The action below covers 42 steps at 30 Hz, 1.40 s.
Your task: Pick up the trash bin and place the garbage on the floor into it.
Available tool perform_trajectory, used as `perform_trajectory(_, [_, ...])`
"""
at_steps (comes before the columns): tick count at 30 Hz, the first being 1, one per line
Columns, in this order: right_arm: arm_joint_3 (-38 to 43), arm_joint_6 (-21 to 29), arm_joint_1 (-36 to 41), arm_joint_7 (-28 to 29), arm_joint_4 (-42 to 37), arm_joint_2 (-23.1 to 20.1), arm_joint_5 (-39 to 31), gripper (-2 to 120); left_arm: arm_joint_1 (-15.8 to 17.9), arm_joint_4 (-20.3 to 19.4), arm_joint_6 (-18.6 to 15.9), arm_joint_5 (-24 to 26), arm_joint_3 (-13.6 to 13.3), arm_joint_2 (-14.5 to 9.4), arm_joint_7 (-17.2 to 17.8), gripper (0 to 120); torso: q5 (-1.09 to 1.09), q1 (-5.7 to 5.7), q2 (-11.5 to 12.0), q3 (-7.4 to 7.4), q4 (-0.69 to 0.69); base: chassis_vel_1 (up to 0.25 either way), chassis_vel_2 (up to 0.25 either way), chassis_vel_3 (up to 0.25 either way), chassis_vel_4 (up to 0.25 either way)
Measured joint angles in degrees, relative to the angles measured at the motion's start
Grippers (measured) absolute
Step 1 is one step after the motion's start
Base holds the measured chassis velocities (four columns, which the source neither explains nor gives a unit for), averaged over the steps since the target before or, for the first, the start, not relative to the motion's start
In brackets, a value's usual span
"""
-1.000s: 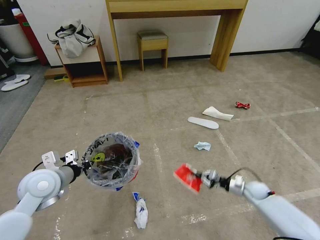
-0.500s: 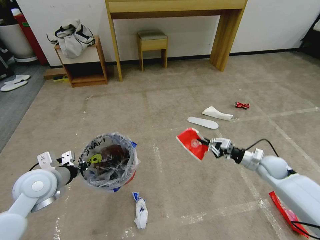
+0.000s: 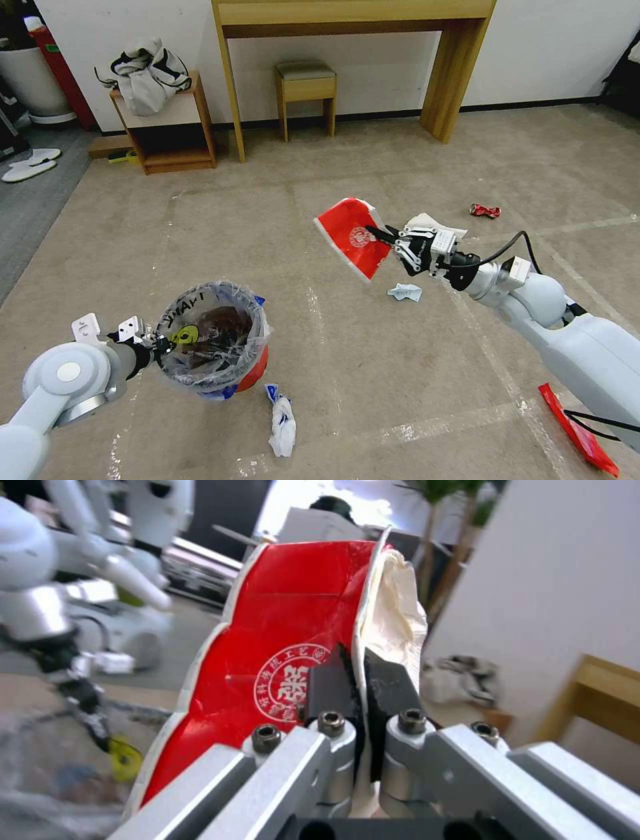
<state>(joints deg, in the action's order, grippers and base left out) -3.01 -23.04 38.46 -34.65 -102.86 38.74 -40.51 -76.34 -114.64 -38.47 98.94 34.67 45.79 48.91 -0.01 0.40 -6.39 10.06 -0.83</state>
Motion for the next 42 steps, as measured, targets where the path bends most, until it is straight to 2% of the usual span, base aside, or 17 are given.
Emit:
perform_trajectory(3, [-3.89,0.04,-2.41,-0.48,0.01,1.09,0.02,0,-0.01,-0.12,0.0,0.04,-0.12,0.28,0.07,0,0.0,0.0,0.0,0.0,0.02,0.0,0.0,0.0,0.0])
perform_trajectory(5, [-9.4,0.12,-6.15,-0.94,0.53,3.24,0.15,0,-0.03,-0.4,0.0,0.12,-0.12,0.41,0.15,0,0.01,0.0,0.0,0.0,0.02,0.0,0.0,0.0,0.0])
perform_trajectory(8, [-11.66,0.26,-7.75,-0.97,0.84,4.41,0.16,0,-0.02,-0.45,0.01,0.16,-0.12,0.46,0.2,0,0.01,0.0,0.0,0.0,0.02,0.0,0.0,0.0,0.0])
perform_trajectory(10, [-17.29,0.51,-12.16,-0.96,2.1,7.72,0.16,0,0.0,-0.45,0.05,0.16,-0.13,0.8,0.31,0,0.0,0.0,0.0,0.0,0.02,0.0,0.0,0.0,0.0])
perform_trajectory(14, [-20.25,0.66,-14.48,-0.95,3.25,9.94,0.1,0,0.02,-0.45,0.06,0.16,-0.12,0.95,0.41,0,0.0,0.0,0.0,0.0,0.03,0.0,0.0,0.0,0.0])
perform_trajectory(16, [-24.03,0.72,-16.95,-1.01,5.33,12.79,0.13,0,0.02,-0.46,0.09,0.15,-0.14,0.92,0.58,0,0.0,0.0,0.0,0.0,0.02,0.0,0.0,0.0,0.0])
perform_trajectory(19, [-26.54,0.73,-18.12,-1.14,7.01,14.74,0.37,0,0.05,-0.52,0.09,0.26,-0.14,0.53,0.6,0,0.0,0.0,0.0,0.0,0.02,0.0,0.0,0.0,0.0])
perform_trajectory(30, [-30.8,0.57,-21.63,-1.55,11.19,19.53,0.71,0,0.26,-0.41,-0.07,0.11,-0.44,0.6,0.86,0,0.0,0.0,0.0,0.0,0.02,0.0,0.0,0.0,0.0])
perform_trajectory(42, [-32.09,-0.35,-21.49,-1.77,16.27,24.77,2.38,0,-0.83,-1.98,-0.21,0.12,0.17,0.06,0.95,0,0.01,0.0,0.0,0.0,0.01,0.0,0.0,0.0,0.0])
